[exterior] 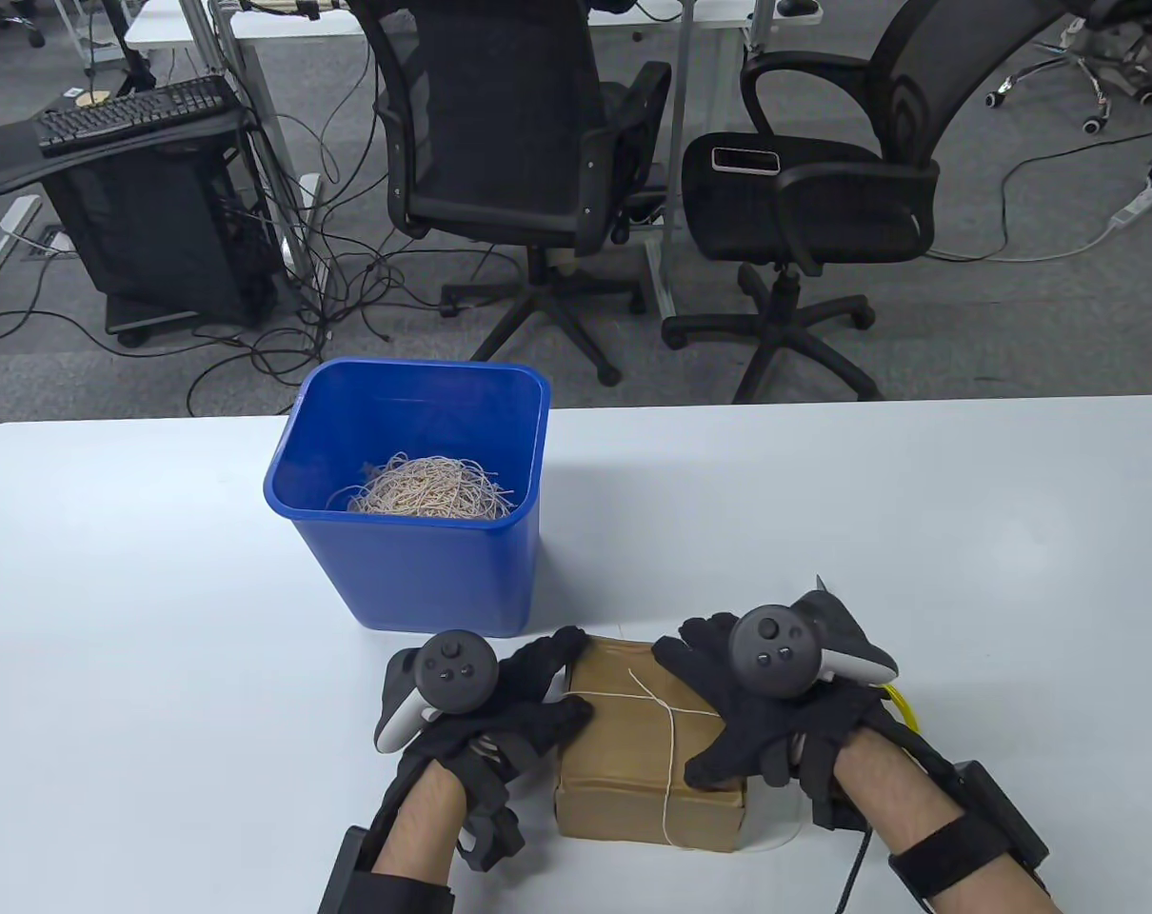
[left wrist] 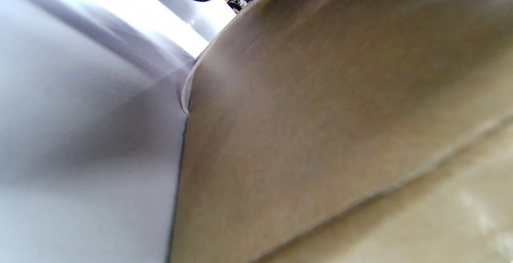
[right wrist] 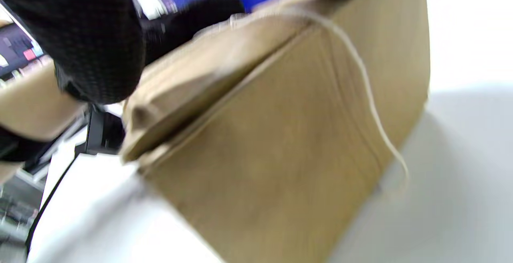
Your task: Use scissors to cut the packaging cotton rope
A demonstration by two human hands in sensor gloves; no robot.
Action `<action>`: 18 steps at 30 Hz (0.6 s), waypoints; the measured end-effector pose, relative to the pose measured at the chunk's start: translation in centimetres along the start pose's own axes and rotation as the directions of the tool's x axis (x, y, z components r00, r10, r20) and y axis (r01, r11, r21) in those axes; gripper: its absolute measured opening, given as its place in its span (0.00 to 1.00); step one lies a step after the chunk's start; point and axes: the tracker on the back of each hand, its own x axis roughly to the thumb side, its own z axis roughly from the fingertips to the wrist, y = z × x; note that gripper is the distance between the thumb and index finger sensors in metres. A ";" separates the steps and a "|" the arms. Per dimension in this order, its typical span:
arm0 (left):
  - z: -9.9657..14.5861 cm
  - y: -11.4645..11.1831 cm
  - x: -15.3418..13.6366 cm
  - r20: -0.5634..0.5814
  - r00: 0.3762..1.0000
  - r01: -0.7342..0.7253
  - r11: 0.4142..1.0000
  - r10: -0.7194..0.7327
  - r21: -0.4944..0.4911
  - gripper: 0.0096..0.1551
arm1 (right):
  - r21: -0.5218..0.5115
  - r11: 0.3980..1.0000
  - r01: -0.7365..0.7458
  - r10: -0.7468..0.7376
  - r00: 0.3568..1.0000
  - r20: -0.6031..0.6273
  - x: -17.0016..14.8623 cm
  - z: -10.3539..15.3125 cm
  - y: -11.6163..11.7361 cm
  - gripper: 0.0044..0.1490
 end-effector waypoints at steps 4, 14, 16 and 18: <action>0.0 0.0 0.0 0.001 1.000 0.001 1.000 -0.001 -0.001 0.46 | 0.091 0.994 -0.064 0.067 0.997 -0.033 0.8 -0.9 0.2 0.84; 0.1 -0.1 -0.1 -0.003 1.000 -0.006 1.000 0.006 0.027 0.45 | 0.168 0.968 -0.186 0.194 0.980 -0.037 1.6 -3.5 2.0 0.96; 0.0 -0.1 -0.1 -0.001 1.000 -0.014 0.999 0.014 0.035 0.45 | 0.139 0.985 -0.097 0.100 0.995 -0.014 0.8 -3.3 2.4 0.96; 0.0 -0.1 -0.1 0.002 0.999 -0.037 0.999 0.037 0.031 0.45 | 0.077 0.995 -0.064 0.064 0.998 0.002 0.5 -3.1 2.5 0.95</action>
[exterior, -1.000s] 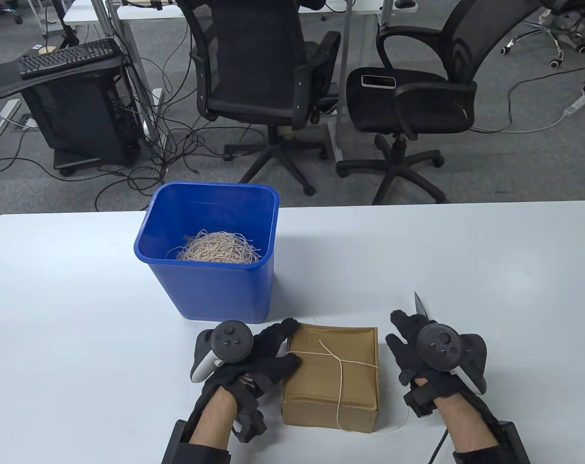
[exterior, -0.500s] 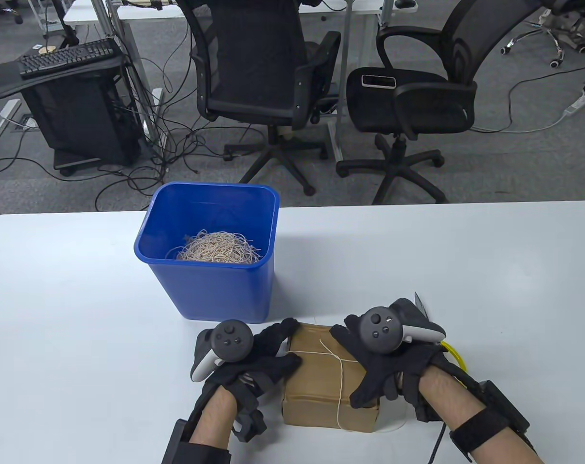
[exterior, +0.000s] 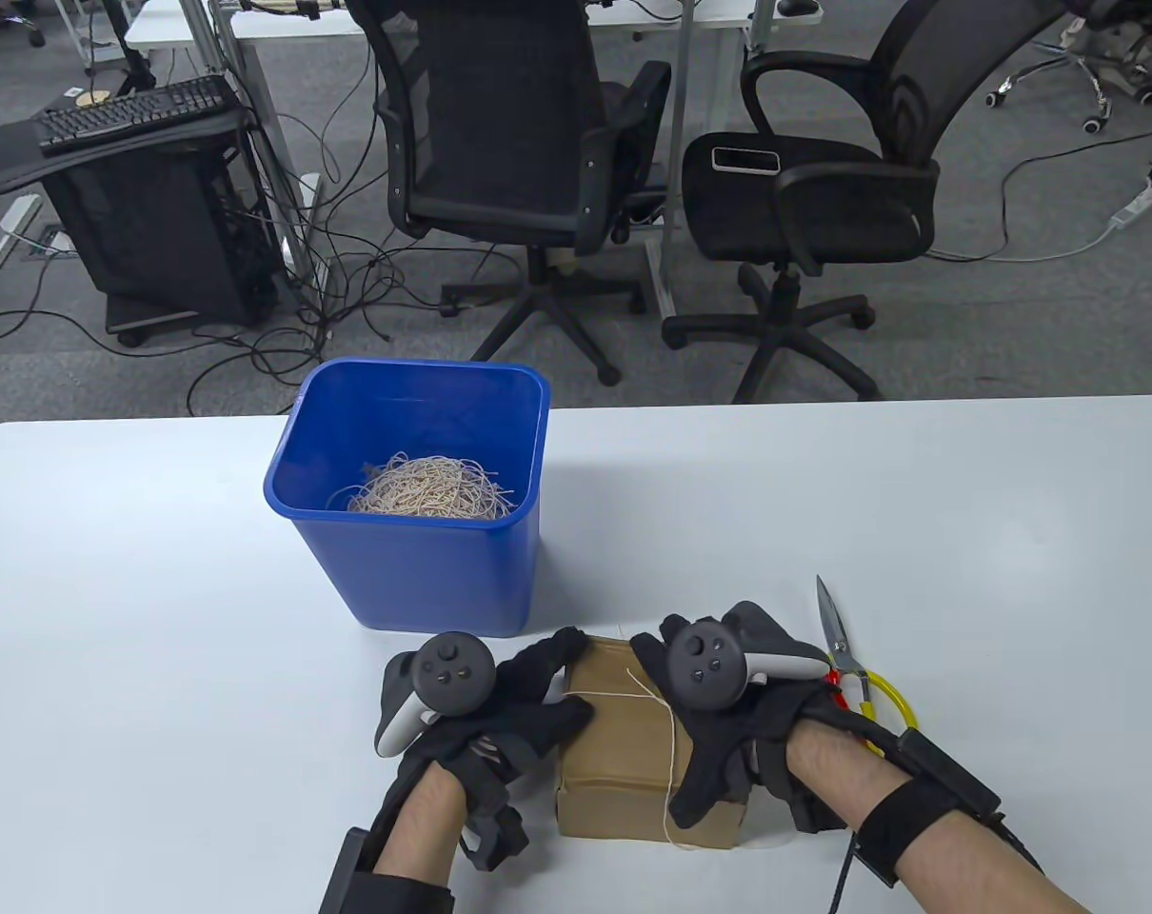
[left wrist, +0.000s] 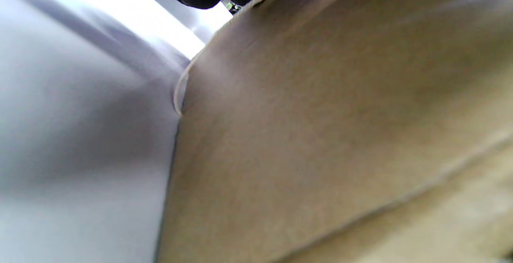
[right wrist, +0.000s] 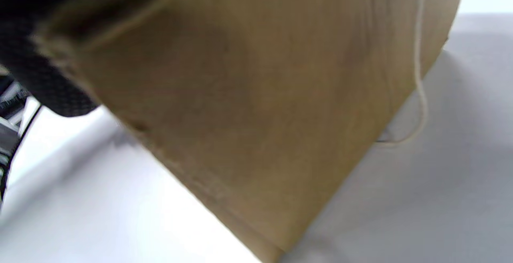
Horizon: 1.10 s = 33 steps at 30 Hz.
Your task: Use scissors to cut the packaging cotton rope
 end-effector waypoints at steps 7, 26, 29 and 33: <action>0.2 0.4 -1.5 -0.001 0.984 -0.176 0.984 0.176 0.006 0.48 | -0.176 0.984 0.023 -0.013 0.998 0.059 -0.4 0.6 -0.4 0.90; 0.2 1.4 1.0 0.065 0.997 0.031 0.972 -0.047 0.232 0.21 | -0.345 0.933 0.103 -0.059 0.989 0.134 -0.5 4.4 -2.7 0.88; 0.6 2.1 1.0 -0.055 0.972 0.235 0.935 -0.229 0.266 0.21 | -0.359 0.927 0.111 -0.069 0.989 0.129 -0.7 5.1 -3.1 0.88; 1.7 3.9 -0.2 -0.248 0.899 0.425 0.858 -0.362 0.290 0.22 | -0.380 0.917 0.124 -0.091 0.990 0.104 -1.7 7.0 -3.6 0.88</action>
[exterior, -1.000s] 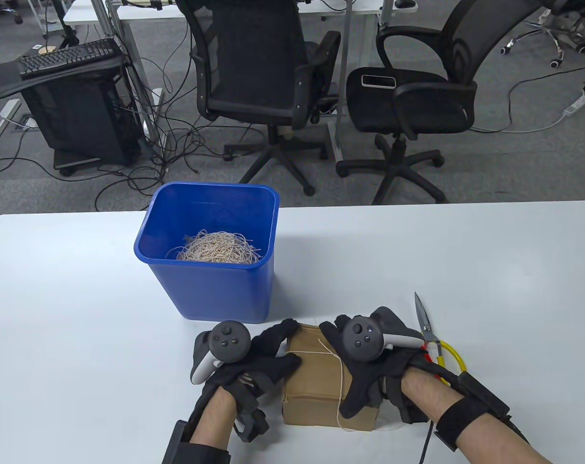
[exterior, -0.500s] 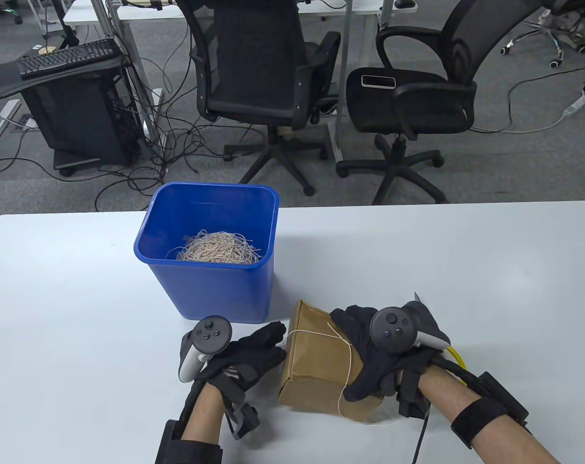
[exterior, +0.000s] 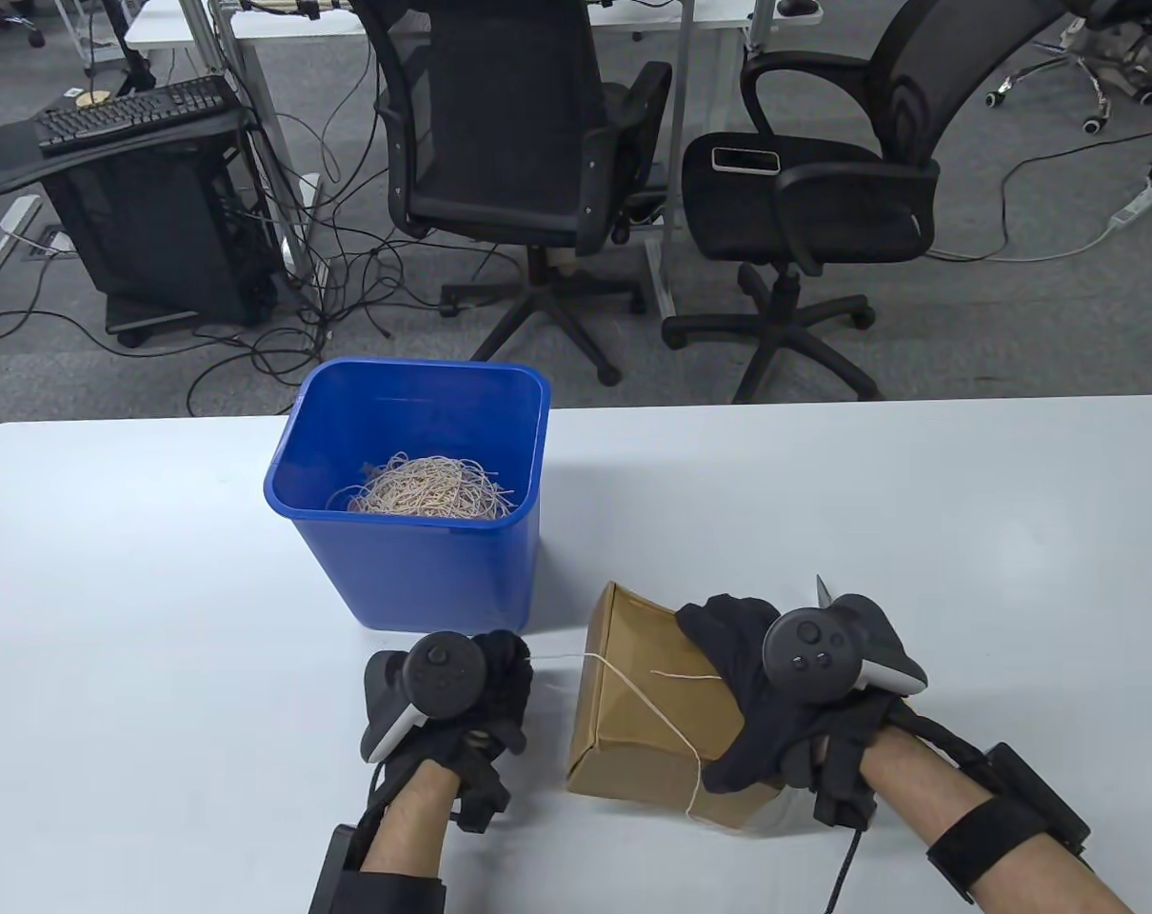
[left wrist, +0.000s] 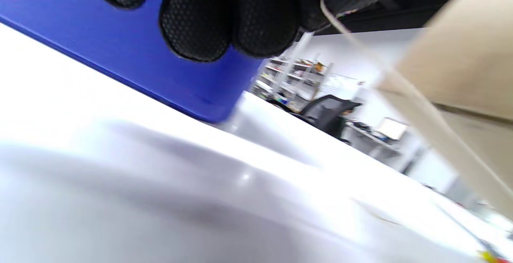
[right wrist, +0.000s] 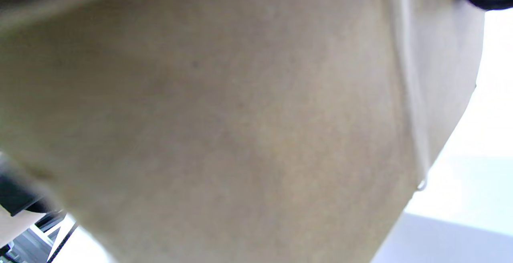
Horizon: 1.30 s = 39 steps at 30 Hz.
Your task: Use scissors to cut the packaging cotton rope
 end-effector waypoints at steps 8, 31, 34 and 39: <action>0.3 1.1 -2.4 -0.193 0.976 0.101 0.995 -0.100 -0.002 0.22 | -0.075 0.997 0.015 -0.021 0.997 -0.077 -1.9 3.4 -2.9 0.87; -2.1 -2.5 6.1 0.092 0.978 -0.144 0.928 0.186 -0.344 0.27 | -0.244 0.967 0.074 -0.099 0.991 -0.091 -4.1 5.8 -5.1 0.87; -2.6 -2.5 7.0 0.072 0.992 -0.069 0.933 0.100 -0.352 0.31 | -0.251 0.964 0.091 -0.117 0.989 -0.087 -4.4 6.0 -5.0 0.87; -4.2 -3.4 9.3 0.154 0.975 0.208 0.909 -0.162 -0.360 0.33 | -0.264 0.957 0.117 -0.144 0.986 -0.086 -4.9 6.4 -5.0 0.87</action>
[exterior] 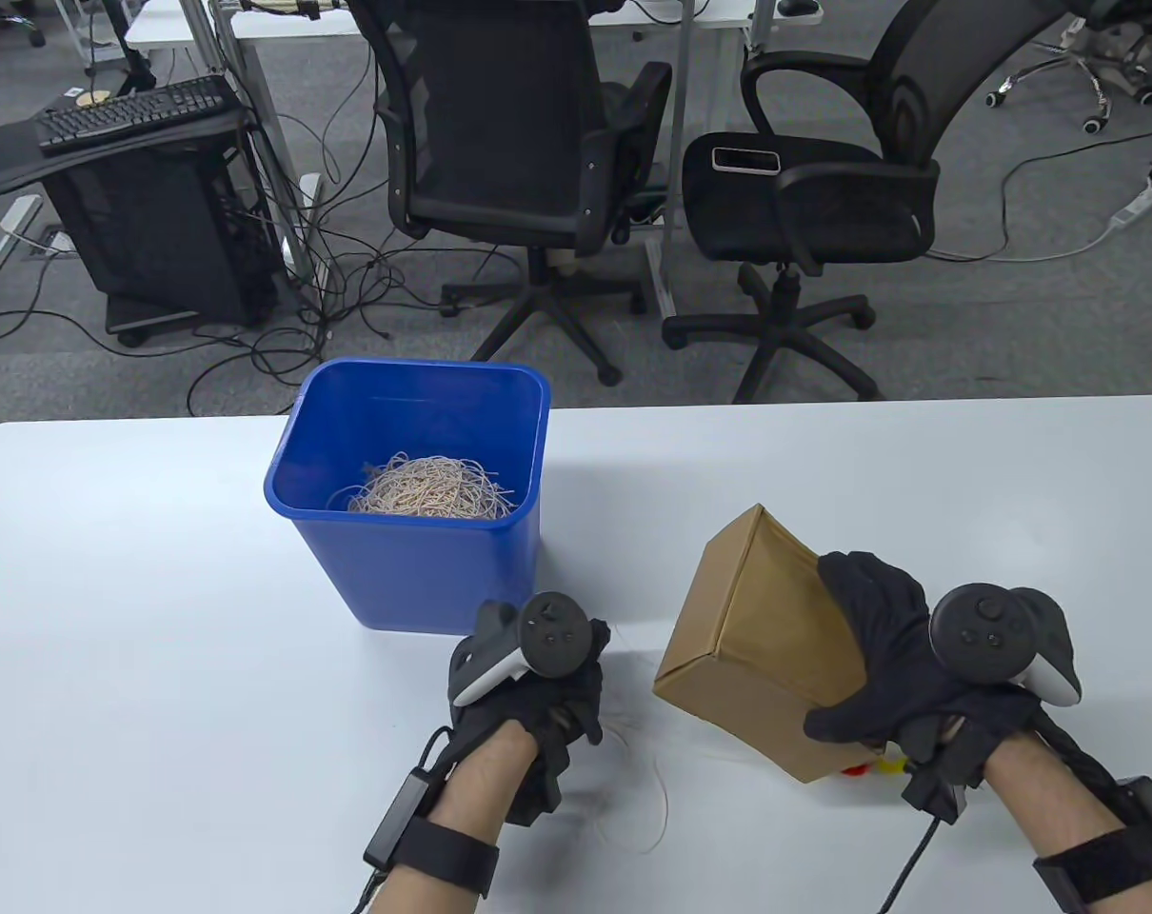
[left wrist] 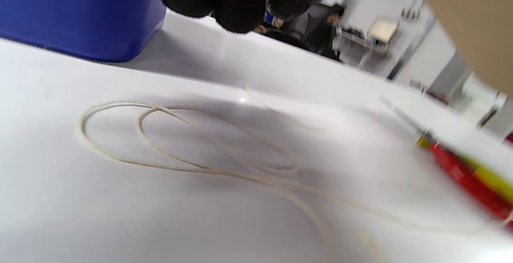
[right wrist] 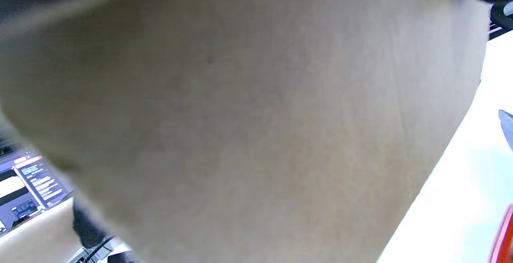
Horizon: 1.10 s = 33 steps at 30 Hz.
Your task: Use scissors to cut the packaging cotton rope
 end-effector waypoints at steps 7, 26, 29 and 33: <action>-4.5 -2.2 2.9 -0.014 0.954 0.295 0.945 -0.300 -0.142 0.36 | -0.048 0.999 0.013 -0.012 1.000 0.027 0.2 0.9 -0.8 0.86; -1.8 -2.2 0.4 -0.055 0.950 0.260 0.879 -0.306 -0.400 0.35 | -0.061 0.997 0.045 -0.043 0.999 0.028 0.0 1.7 -0.3 0.86; -0.8 -2.4 0.9 0.035 0.938 0.333 0.867 -0.345 -0.370 0.48 | -0.060 0.997 0.040 -0.038 0.999 0.036 0.2 1.6 -0.2 0.86; -0.6 -4.7 1.9 0.136 0.881 0.465 0.774 -0.454 -0.430 0.70 | -0.061 0.998 0.032 -0.029 0.999 0.042 0.4 1.4 -0.2 0.86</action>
